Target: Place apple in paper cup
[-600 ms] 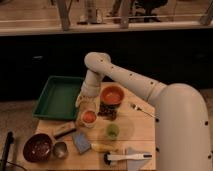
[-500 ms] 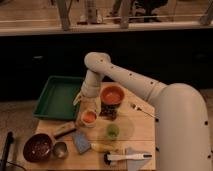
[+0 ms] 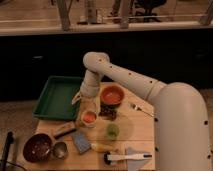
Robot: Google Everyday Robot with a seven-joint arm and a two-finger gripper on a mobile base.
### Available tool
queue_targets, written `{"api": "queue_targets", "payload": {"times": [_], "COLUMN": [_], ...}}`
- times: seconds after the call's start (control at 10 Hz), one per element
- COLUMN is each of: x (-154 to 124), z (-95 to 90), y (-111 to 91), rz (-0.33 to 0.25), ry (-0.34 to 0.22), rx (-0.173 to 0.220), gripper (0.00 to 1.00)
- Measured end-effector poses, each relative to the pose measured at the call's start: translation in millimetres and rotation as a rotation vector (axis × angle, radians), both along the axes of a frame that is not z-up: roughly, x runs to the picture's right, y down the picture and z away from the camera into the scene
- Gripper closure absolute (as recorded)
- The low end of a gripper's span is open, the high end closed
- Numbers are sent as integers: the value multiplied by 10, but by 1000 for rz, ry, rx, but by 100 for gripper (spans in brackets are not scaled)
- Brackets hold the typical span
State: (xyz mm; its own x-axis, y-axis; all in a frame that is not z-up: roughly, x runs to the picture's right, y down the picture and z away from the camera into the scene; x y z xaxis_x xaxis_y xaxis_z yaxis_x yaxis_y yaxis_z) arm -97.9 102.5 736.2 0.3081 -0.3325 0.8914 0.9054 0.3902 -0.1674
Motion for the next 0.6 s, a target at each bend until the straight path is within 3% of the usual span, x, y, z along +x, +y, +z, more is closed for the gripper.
{"api": "queue_targets", "payload": {"times": [0.6], "x": [17], "z": [-39], "y": [-25], "rz": [-16], "ry": [15], "rx": [11], "gripper": [20]}}
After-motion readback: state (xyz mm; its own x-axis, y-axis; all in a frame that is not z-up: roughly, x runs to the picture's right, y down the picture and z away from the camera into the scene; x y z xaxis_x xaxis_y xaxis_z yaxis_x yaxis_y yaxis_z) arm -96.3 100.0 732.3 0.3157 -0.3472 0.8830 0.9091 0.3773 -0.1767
